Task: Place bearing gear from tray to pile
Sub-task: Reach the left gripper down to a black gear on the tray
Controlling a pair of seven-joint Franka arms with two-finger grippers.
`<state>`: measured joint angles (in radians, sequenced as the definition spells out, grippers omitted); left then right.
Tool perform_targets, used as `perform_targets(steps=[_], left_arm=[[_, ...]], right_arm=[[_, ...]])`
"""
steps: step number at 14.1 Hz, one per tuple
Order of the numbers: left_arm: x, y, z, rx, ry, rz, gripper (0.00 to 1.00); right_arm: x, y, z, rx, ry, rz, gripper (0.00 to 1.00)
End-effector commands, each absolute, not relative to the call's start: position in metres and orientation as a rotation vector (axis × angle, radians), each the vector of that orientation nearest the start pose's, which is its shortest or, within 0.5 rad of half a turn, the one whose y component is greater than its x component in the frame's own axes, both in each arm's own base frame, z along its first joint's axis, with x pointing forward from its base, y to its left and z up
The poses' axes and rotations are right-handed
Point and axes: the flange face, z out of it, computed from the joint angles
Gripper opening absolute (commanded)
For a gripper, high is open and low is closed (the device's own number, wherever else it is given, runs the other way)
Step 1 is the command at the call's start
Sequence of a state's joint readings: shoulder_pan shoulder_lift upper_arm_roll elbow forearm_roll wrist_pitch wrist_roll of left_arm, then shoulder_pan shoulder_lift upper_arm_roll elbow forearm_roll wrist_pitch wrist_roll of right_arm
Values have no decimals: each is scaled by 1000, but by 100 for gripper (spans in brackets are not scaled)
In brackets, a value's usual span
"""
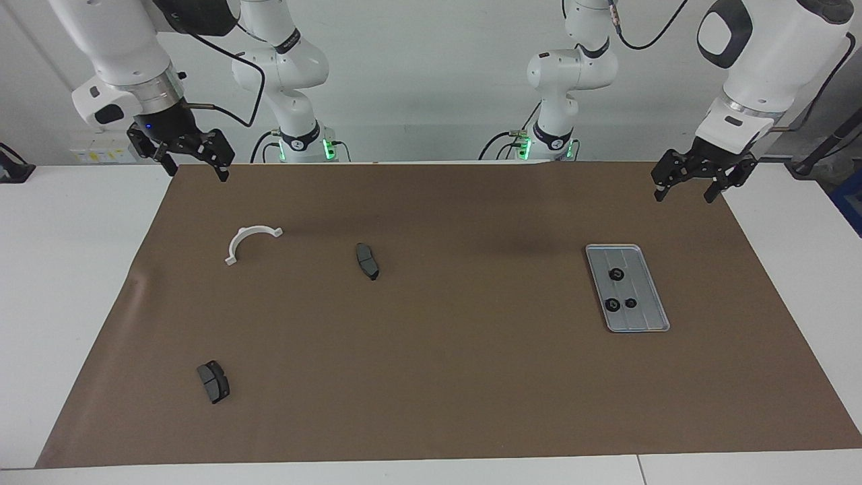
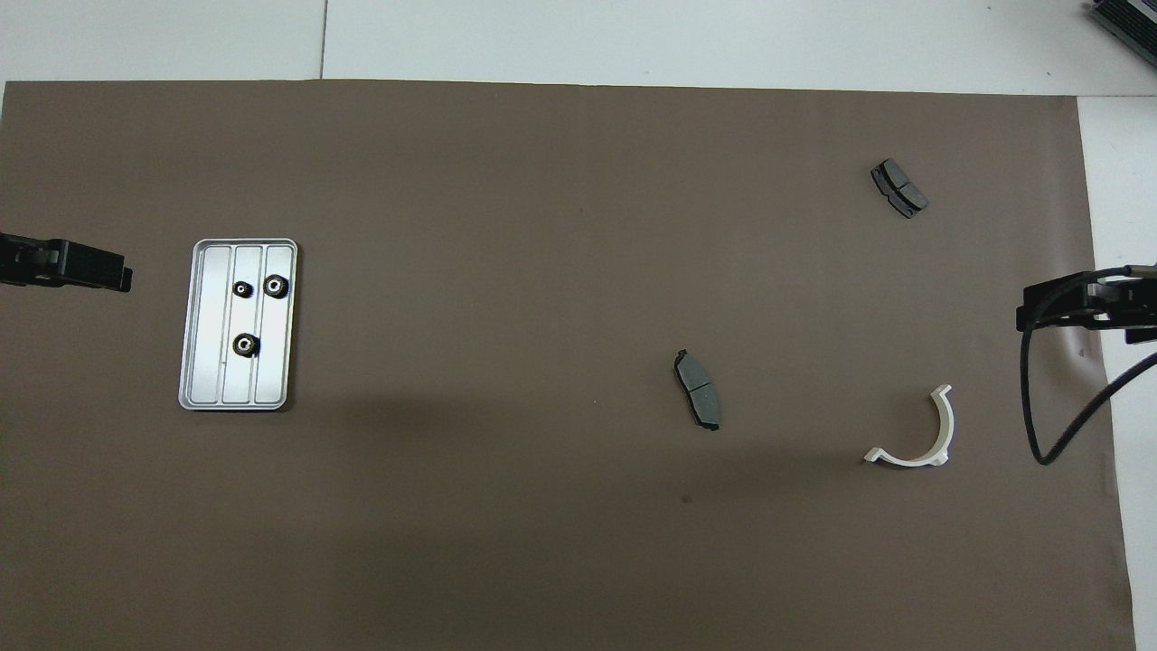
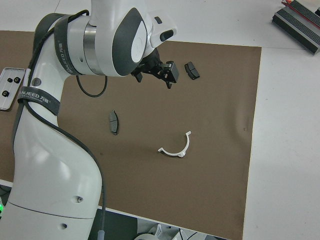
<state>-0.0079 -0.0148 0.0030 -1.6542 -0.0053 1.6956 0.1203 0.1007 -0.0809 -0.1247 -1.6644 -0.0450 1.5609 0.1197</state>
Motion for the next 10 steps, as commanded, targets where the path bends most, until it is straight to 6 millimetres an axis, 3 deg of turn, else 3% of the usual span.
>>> perform_targets(steps=[1, 4, 7, 10], left_arm=[[553, -1, 601, -3129, 188, -79, 100], [549, 2, 589, -3126, 186, -127, 100], [539, 12, 529, -3119, 142, -225, 100], [567, 4, 462, -3127, 164, -146, 100]], right_arm=[[526, -19, 622, -3138, 238, 51, 100], [526, -20, 622, -3137, 240, 54, 100], [526, -19, 622, -3138, 238, 54, 100], [526, -19, 622, -3137, 238, 51, 100]])
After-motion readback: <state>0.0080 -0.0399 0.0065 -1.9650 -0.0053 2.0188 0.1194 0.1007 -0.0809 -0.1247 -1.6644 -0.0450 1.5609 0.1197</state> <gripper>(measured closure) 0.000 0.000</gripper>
